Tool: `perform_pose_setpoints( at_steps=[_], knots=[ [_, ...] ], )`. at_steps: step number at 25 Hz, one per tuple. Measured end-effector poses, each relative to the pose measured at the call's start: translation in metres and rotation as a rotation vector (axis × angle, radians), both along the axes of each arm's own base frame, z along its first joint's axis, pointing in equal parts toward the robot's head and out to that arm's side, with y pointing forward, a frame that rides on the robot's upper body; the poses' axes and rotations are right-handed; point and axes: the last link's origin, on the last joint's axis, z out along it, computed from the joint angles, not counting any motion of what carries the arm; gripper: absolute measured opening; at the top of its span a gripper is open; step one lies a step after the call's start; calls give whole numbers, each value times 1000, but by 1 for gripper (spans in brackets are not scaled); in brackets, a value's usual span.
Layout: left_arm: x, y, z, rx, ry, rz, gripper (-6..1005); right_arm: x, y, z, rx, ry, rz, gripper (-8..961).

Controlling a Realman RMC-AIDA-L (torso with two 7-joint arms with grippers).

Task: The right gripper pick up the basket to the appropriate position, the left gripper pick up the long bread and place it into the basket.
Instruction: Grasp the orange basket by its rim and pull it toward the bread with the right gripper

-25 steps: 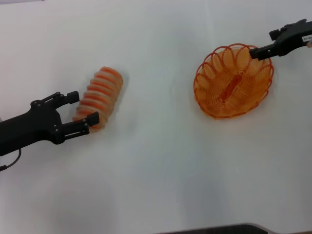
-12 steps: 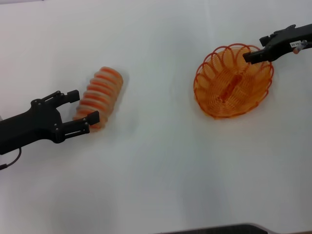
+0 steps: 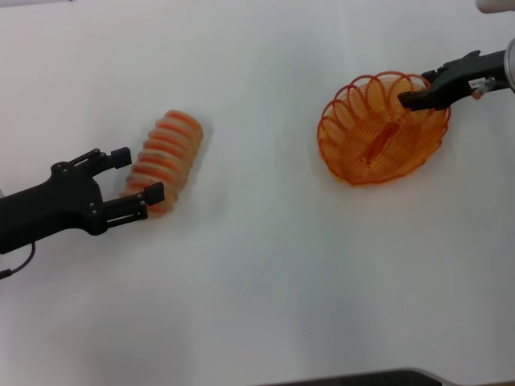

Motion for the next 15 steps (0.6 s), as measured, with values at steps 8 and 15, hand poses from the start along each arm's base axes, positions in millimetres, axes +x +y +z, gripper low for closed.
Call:
perform_pose_setpoints(
  at_steps=[8,15],
  knots=[
    [-1,0,0,3,2,3,886,-1,1,0,13,7,-5,577],
    [0,1,0,2,1,-1,885,-1,1,0,20,8,-1,353]
  ],
)
